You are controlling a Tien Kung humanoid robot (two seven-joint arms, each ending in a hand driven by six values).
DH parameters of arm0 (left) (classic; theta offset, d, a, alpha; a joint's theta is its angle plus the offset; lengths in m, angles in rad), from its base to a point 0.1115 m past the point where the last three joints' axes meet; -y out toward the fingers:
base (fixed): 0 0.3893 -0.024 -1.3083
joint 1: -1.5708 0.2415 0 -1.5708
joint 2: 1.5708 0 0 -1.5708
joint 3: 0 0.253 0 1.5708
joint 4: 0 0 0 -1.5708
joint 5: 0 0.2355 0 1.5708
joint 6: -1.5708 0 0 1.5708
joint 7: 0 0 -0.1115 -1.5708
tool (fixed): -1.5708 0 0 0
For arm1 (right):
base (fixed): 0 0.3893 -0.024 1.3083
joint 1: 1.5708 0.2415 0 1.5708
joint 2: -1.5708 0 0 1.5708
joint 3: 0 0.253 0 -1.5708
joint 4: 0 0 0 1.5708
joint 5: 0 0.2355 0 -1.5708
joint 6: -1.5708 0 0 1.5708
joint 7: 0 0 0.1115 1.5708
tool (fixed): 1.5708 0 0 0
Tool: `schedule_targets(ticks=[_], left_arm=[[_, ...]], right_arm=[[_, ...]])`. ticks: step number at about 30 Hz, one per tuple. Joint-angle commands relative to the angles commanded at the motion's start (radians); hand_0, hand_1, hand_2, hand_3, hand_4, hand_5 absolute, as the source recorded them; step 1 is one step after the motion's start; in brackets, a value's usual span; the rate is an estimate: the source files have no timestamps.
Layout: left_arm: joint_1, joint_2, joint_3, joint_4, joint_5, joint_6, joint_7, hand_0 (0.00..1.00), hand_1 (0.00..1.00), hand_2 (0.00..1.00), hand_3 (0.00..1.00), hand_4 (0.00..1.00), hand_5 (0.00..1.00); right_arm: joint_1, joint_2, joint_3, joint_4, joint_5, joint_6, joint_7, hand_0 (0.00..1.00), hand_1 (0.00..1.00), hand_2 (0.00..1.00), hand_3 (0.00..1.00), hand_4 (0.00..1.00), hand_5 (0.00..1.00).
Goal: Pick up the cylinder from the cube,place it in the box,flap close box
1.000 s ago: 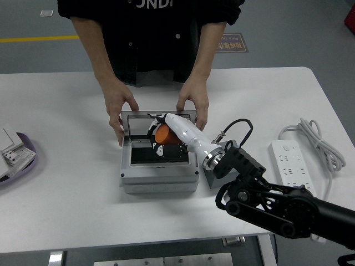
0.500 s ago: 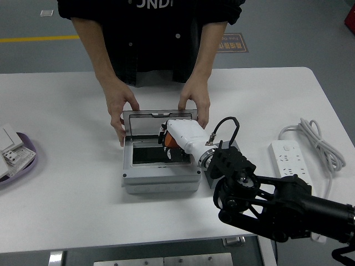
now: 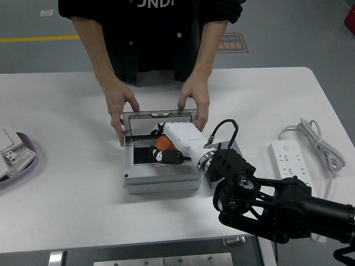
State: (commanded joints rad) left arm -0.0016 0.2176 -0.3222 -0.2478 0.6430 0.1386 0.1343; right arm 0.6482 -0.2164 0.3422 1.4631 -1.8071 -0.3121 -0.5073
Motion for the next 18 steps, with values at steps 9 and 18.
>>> schedule_targets(ticks=[9,18], left_arm=[[-0.002,-0.002,0.015,-0.002,-0.016,0.002,-0.004,0.510,0.551,0.556,0.598,0.723,0.164],[-0.003,0.001,0.014,-0.003,-0.011,0.001,-0.003,0.510,0.550,0.555,0.597,0.717,0.155]], right_arm=[[-0.030,-0.029,0.023,0.036,0.168,-0.067,0.119,0.819,0.716,0.755,0.786,0.780,0.445],[0.000,-0.100,0.119,0.176,0.369,-0.150,0.239,0.814,0.702,0.731,0.761,0.864,0.465]])
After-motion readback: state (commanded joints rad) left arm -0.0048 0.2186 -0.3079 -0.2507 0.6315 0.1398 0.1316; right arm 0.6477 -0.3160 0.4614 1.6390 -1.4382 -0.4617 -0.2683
